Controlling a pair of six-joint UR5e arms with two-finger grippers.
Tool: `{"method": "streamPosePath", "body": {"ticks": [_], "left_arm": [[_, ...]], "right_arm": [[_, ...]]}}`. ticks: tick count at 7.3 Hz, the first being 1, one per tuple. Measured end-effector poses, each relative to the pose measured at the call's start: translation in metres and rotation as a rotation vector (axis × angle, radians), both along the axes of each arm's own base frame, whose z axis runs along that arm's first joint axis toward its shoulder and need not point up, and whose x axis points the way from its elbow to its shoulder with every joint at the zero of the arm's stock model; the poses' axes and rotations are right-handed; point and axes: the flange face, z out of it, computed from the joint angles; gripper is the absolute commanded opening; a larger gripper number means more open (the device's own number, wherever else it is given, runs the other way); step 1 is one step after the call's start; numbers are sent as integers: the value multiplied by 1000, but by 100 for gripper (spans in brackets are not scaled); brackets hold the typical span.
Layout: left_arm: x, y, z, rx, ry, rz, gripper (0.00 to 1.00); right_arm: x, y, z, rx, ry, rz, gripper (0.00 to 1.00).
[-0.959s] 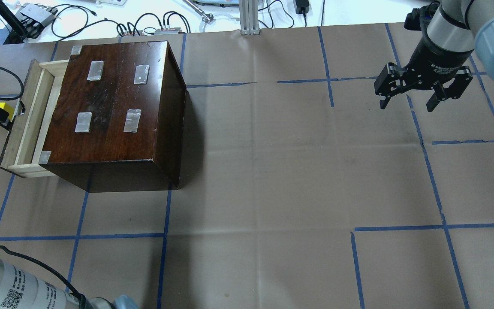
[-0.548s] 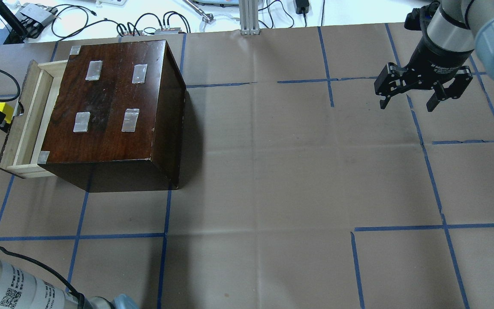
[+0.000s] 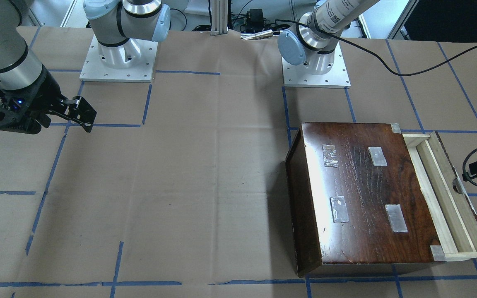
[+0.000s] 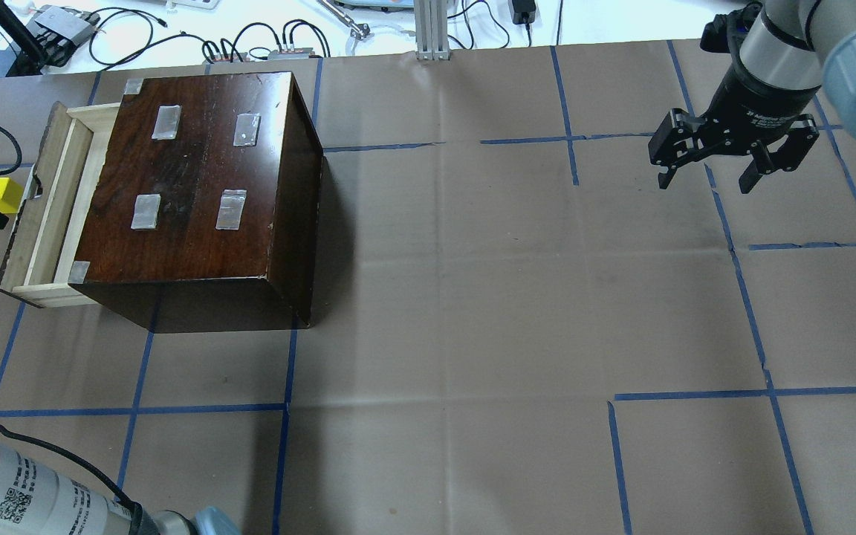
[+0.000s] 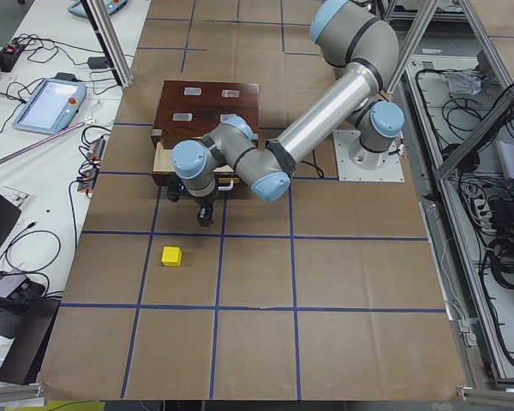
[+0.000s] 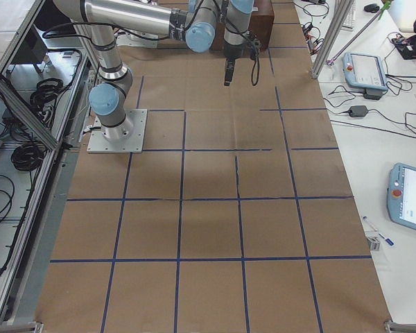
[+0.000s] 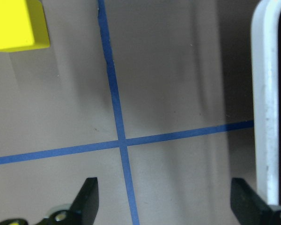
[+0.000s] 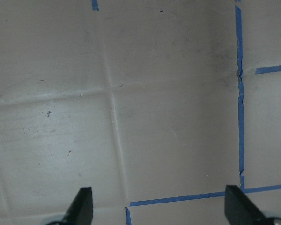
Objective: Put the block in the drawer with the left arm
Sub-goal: 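Release the handle and move the left gripper over the yellow cube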
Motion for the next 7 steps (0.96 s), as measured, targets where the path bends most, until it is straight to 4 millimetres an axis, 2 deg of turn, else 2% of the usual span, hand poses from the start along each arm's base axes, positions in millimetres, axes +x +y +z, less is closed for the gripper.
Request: {"method": "streamPosePath", "body": {"ticks": [7], "left_arm": [[10,-10,8,-22,-16,-8,98]], "right_arm": [[0,0,0,0,0,-2,100]]}}
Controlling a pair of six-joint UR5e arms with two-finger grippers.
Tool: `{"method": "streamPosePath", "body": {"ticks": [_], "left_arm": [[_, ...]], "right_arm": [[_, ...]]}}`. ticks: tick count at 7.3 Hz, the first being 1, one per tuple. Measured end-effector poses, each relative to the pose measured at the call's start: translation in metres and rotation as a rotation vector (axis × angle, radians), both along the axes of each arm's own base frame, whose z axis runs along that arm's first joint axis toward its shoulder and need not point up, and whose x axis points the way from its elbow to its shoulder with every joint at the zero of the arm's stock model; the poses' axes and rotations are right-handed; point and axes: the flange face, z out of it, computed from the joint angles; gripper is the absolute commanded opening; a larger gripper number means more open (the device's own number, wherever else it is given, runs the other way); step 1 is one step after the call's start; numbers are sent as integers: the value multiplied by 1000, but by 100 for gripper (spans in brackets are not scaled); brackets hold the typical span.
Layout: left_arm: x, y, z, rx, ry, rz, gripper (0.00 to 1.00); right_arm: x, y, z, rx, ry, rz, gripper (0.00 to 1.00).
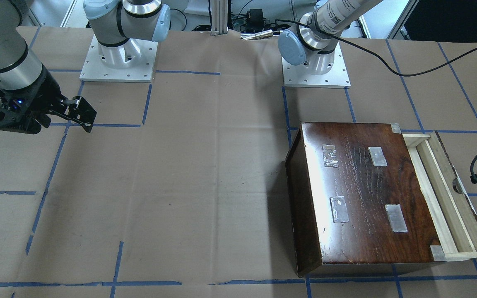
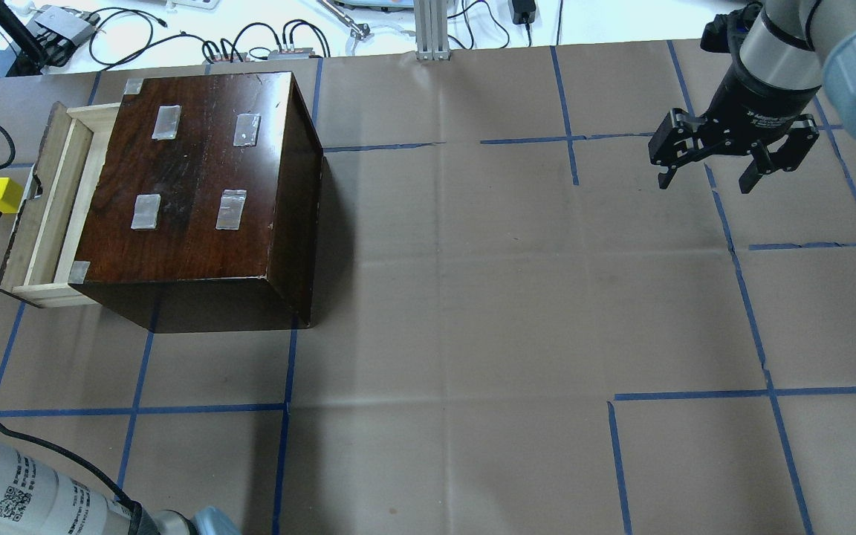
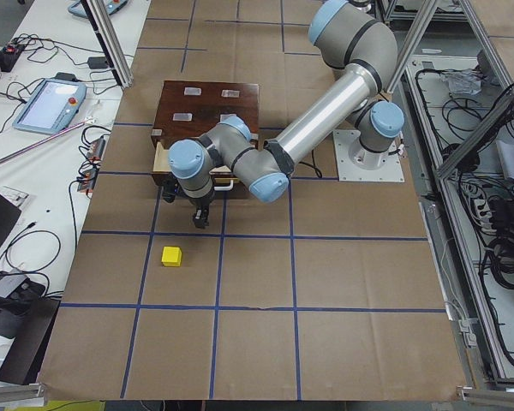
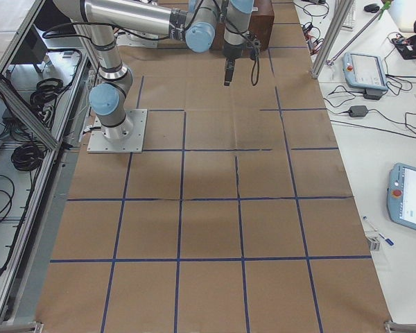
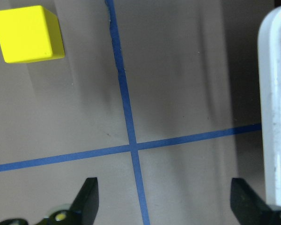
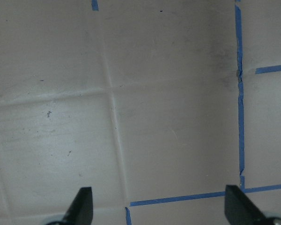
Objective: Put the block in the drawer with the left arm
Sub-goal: 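Release the handle and move the left gripper over the yellow cube, then close the left gripper on the yellow cube and lift it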
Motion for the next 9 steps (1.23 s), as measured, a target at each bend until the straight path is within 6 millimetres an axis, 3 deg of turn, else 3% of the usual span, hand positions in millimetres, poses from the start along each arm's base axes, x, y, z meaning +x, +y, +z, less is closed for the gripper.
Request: {"method": "streamPosePath", "body": {"ticks": [4,9], "left_arm": [[48,-56,-22,-69,-47,2,99],[87,-111,-90,-85,-71,4,98]], "right_arm": [[0,0,0,0,0,1,100],[0,0,0,0,0,2,100]]}}
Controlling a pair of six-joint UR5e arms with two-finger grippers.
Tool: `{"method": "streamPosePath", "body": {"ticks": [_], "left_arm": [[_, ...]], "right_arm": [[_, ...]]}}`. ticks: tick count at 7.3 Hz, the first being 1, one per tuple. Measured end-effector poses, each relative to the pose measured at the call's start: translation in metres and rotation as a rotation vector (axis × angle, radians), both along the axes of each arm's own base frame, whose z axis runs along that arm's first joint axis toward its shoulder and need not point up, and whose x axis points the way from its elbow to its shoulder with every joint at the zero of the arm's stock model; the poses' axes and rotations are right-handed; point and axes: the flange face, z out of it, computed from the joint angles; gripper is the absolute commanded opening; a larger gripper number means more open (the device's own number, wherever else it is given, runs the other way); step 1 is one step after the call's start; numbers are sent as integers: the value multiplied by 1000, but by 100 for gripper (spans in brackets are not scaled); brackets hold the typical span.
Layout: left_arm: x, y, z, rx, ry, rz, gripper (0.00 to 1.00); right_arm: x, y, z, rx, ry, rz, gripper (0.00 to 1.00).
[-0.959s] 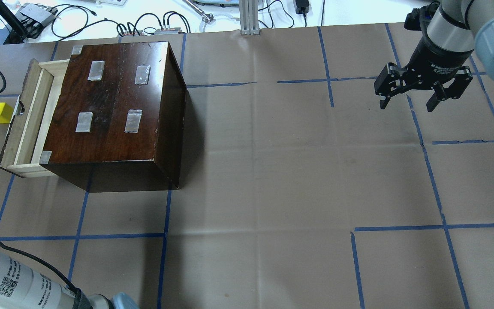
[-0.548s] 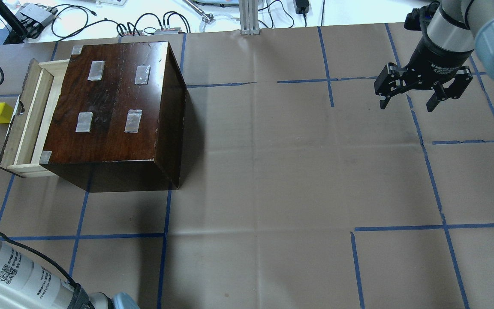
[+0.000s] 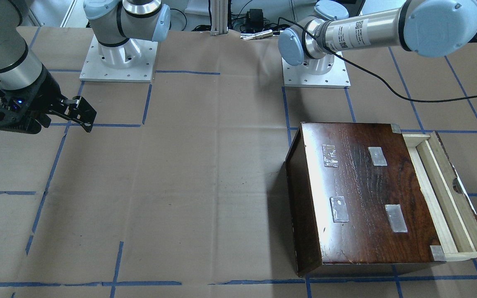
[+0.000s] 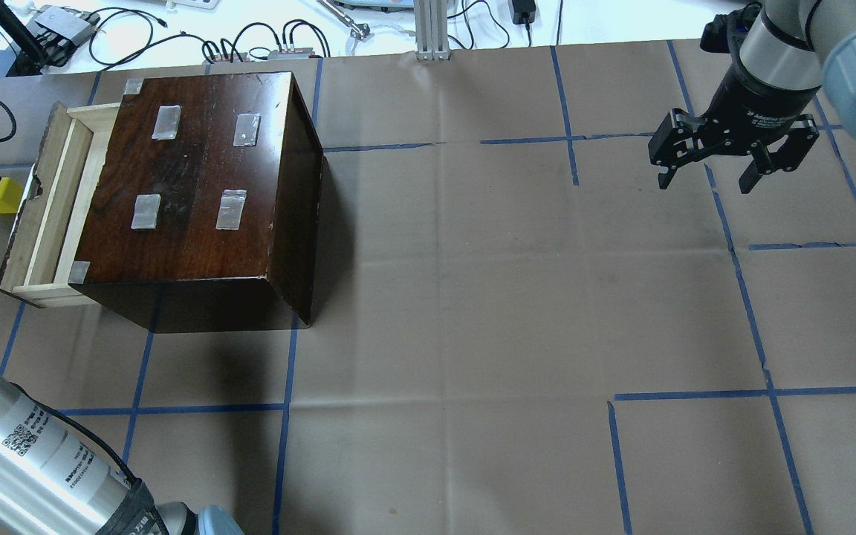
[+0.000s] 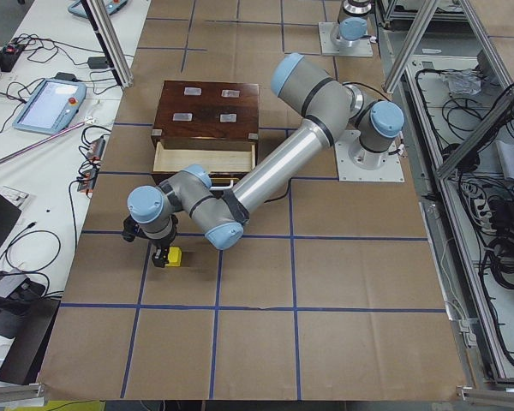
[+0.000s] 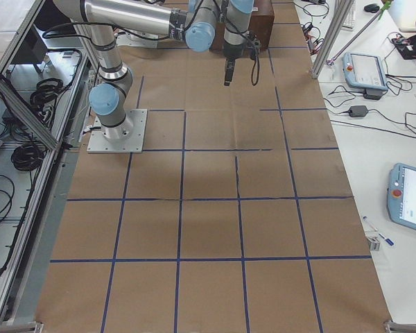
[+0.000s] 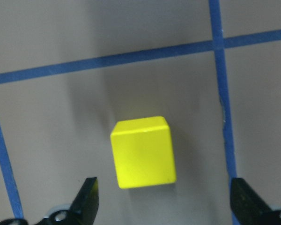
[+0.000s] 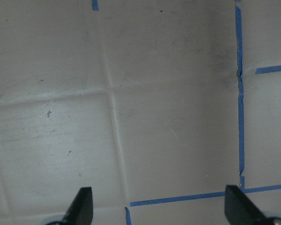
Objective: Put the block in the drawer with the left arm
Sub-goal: 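Close the left gripper on the yellow cube and lift it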
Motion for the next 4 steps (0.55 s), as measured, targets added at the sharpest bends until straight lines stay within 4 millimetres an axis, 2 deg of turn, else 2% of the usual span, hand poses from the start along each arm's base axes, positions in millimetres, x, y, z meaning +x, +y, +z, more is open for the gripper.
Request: {"method": "streamPosePath", "body": {"ticks": [1,2,3,4], "left_arm": [[4,-7,-21,5,8,6,98],[5,-10,-34,12,16,16,92],[5,-11,-42,16,21,23,32],[5,-11,-44,18,22,26,3]], "right_arm": [[0,0,0,0,0,0,100],[0,0,0,0,0,-1,100],[0,0,0,0,0,0,100],[0,0,0,0,0,0,100]]}}
